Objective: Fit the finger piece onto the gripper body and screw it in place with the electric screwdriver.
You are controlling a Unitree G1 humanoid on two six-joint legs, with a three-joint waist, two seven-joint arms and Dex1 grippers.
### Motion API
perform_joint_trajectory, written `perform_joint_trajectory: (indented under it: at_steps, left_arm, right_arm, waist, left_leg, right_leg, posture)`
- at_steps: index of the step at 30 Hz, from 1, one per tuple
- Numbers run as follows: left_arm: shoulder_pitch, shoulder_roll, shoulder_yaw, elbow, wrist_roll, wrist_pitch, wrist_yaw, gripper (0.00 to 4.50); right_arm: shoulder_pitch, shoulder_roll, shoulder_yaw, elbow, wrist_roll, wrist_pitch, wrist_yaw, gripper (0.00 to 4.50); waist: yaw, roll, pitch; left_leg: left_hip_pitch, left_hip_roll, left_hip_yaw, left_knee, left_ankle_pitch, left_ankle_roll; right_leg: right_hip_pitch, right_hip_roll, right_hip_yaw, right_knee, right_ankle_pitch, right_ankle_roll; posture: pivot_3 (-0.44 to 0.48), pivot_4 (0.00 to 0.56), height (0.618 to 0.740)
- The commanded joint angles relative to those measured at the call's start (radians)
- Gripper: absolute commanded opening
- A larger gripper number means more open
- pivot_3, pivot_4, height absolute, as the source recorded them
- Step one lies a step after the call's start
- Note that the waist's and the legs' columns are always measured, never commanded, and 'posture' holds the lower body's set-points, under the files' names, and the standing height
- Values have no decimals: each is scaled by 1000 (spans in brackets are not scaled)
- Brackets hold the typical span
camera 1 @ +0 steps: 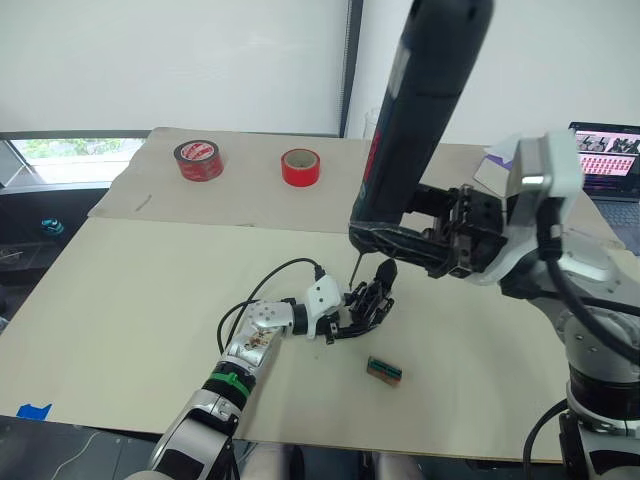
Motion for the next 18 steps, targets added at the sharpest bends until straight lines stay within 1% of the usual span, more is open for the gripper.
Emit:
perform_joint_trajectory:
  at_steps: [1, 7, 18]
  left_arm:
    - [28, -2, -45, 26, 38, 46, -2, 2284]
    - [33, 1, -46, 17, 40, 52, 0, 2284]
    - [38, 12, -53, -2, 42, 69, -5, 2284]
  right_arm:
    - [-3, 20, -5, -1, -42, -57, 31, 1912]
    - [9, 49, 5, 25, -96, -73, 66, 1912]
    - [58, 79, 3, 21, -131, -76, 100, 1912]
  waist:
    - [-1, 0, 0]
    - [-2, 0, 0]
    - [-4, 0, 0]
  left_leg:
    - [0, 0, 0, 0, 0, 0]
    - [0, 0, 0, 0, 0, 0]
    - [0, 0, 0, 0, 0, 0]
  right_leg:
    - [0, 0, 0, 0, 0, 0]
    - [0, 0, 0, 0, 0, 0]
    - [-1, 0, 0, 0, 0, 0]
  posture:
    - [0, 150, 740]
    - [0, 150, 740]
    - [0, 150, 740]
